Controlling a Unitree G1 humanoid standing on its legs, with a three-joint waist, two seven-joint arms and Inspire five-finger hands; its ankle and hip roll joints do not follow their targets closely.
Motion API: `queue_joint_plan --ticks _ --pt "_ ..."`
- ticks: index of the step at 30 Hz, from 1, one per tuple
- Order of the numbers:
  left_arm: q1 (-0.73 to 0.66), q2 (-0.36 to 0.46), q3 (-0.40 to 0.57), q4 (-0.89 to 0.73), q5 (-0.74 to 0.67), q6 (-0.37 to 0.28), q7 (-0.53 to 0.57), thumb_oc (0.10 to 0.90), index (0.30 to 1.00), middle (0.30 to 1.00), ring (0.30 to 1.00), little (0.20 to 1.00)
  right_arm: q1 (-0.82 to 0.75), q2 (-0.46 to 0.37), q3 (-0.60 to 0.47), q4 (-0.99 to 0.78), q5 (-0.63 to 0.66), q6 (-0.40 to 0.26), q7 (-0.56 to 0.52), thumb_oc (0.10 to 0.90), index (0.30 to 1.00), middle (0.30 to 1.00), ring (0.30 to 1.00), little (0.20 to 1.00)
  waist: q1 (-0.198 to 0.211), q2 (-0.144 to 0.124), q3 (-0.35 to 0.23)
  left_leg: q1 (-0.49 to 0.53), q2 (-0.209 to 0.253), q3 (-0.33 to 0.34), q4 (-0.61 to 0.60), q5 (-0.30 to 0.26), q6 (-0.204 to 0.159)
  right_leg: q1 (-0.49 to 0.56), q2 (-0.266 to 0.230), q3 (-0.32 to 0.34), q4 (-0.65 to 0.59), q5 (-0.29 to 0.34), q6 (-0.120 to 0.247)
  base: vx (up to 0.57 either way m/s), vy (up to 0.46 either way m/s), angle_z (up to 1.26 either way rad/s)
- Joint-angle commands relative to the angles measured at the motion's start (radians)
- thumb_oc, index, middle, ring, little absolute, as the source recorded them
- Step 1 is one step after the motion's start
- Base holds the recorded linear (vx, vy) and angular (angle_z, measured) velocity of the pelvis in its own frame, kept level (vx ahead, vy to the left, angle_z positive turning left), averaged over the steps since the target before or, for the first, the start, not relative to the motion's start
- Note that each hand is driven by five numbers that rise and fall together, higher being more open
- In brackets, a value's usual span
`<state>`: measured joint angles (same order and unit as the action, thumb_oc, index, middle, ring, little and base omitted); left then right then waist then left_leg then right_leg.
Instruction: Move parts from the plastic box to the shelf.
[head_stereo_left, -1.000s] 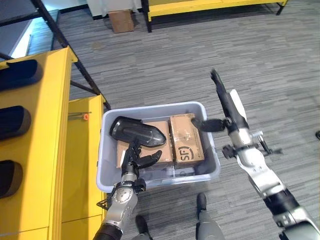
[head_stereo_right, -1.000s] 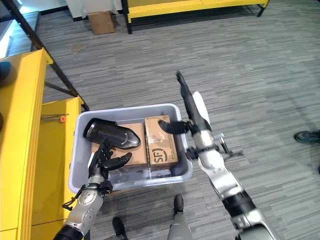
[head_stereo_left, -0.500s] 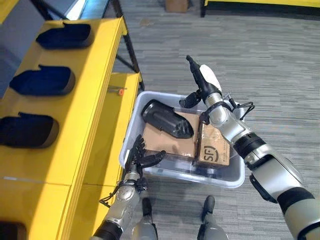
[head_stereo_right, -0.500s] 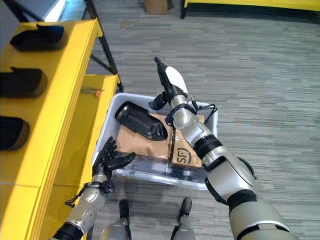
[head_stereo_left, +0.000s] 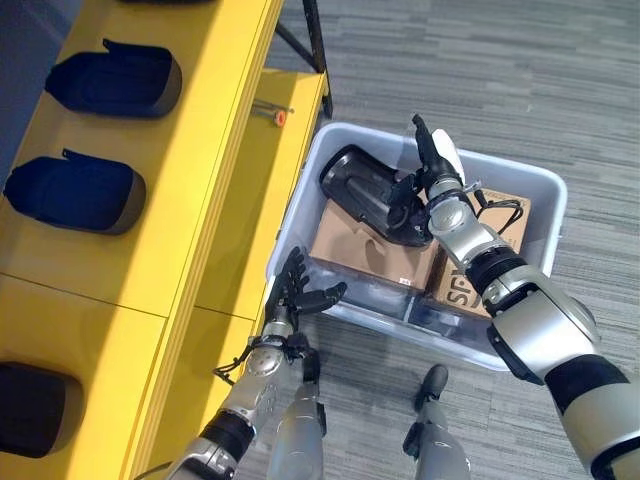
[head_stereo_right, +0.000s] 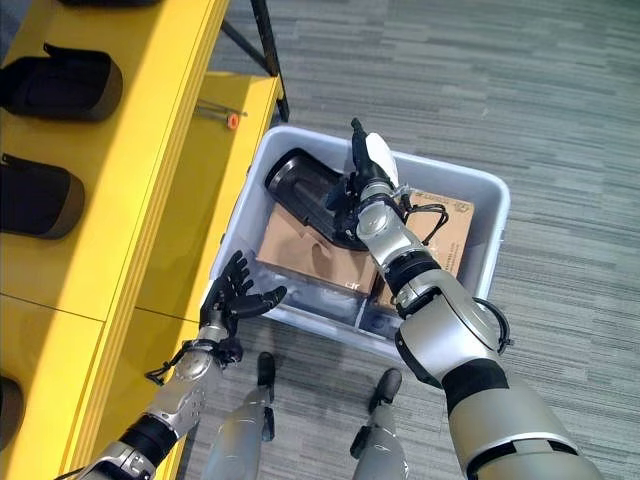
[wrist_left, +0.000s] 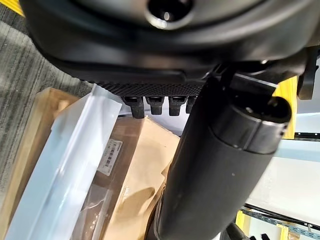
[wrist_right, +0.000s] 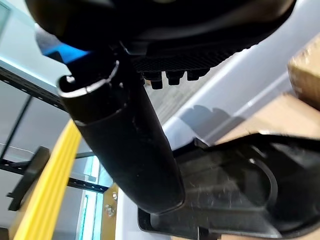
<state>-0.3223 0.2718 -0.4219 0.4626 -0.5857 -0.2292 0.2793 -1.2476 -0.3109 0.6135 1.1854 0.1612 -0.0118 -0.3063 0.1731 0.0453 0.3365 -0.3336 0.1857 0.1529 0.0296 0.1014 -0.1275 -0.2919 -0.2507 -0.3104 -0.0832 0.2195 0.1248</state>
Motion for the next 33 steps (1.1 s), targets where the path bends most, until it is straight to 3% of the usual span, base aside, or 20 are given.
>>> queue_joint_plan --ticks 1,33 --pt "-0.072 0.040 -0.051 -0.080 -0.011 -0.083 0.028 0.900 1.000 1.000 1.000 1.000 -0.258 -0.018 0.038 -0.025 0.002 -0.064 -0.063 0.900 1.000 1.000 1.000 1.000 0.030 -0.021 0.009 0.008 0.013 -0.004 0.076 0.021 -0.024 0.086 -0.120 0.067 0.249 -0.139 0.084 0.00 0.000 0.00" --pt "-0.066 0.016 -0.049 -0.071 -0.030 -0.086 0.086 0.900 1.000 1.000 1.000 1.000 -0.229 0.123 0.086 -0.149 -0.081 -0.044 -0.096 0.900 1.000 1.000 1.000 1.000 0.053 -0.064 0.029 -0.019 -0.022 -0.050 0.060 0.018 -0.015 0.139 -0.122 0.002 0.210 -0.108 0.087 0.01 0.004 0.05"
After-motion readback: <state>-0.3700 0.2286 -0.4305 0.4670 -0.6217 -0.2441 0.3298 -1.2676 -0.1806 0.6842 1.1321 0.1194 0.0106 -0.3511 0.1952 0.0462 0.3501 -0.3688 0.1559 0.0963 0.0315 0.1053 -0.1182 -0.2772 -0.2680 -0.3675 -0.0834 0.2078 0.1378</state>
